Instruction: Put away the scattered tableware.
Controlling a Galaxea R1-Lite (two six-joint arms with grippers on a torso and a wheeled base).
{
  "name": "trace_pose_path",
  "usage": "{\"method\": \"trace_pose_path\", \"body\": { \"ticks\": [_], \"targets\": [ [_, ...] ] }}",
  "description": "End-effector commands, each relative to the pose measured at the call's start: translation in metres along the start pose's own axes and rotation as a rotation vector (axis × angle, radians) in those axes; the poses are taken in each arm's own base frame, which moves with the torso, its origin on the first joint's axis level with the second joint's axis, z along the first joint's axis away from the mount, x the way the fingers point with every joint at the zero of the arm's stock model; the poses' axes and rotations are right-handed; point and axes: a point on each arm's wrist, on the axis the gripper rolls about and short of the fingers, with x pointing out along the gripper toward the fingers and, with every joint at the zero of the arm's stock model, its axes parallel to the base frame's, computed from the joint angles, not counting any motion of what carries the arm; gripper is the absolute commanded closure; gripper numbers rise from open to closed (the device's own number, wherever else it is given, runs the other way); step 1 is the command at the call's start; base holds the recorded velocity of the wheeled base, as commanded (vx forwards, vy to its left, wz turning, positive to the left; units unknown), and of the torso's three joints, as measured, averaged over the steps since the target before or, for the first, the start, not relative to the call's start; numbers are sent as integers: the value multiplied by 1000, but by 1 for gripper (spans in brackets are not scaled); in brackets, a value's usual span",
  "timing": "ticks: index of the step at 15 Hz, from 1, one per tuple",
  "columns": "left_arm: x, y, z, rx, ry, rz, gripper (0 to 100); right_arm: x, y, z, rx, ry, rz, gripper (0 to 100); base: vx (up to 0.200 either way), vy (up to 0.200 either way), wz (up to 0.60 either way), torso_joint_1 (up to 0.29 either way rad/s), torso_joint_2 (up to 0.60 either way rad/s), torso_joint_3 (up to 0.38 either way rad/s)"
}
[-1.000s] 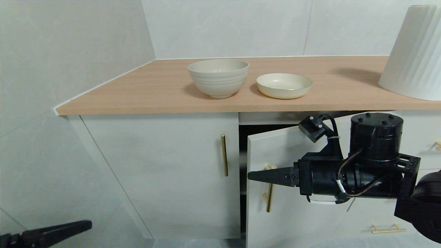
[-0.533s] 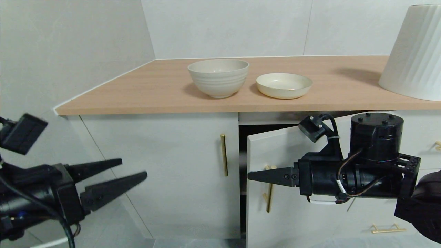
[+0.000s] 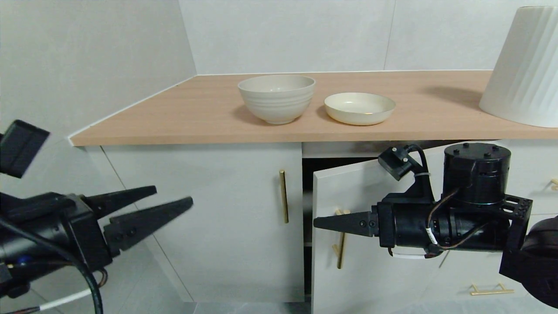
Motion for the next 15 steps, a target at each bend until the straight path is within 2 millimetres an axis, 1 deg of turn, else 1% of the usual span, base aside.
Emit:
{"method": "trace_pose_path", "body": {
  "ticks": [1,2,3,5,7,9,10,11,12,13,15],
  "targets": [
    [28,-4,-5,34,110,-99,0,0,0,0,1,2,0,0,0,0,0,0,0,0],
    [42,-2,-4,27,137,-111,0,0,0,0,1,2,0,0,0,0,0,0,0,0],
    [51,1,-8,14,171,-116,0,0,0,-1,3,2,0,0,0,0,0,0,0,0],
    [56,3,-19,-7,226,-155,0,-2,1,-2,1,2,0,0,0,0,0,0,0,0],
    [65,-4,-29,-18,289,-242,0,-2,3,-3,-1,6,5,0,0,0,0,0,0,0],
    [79,-11,-40,-36,340,-280,0,-2,2,-4,0,7,4,0,0,0,0,0,0,0],
    [86,-10,-44,-47,349,-279,0,-2,2,-4,0,7,4,0,0,0,0,0,0,0],
    [99,-7,-52,-63,350,-276,0,-2,2,-4,0,7,4,0,0,0,0,0,0,0],
    [103,-6,-55,-68,348,-274,0,-2,2,-4,-2,7,4,0,0,0,0,0,0,0],
    [114,-3,-63,-90,338,-272,0,-2,3,-4,0,10,6,0,0,0,0,0,0,0],
    [121,-3,-69,-114,333,-278,0,0,4,-6,0,17,12,0,0,0,0,0,0,0]
  ]
}}
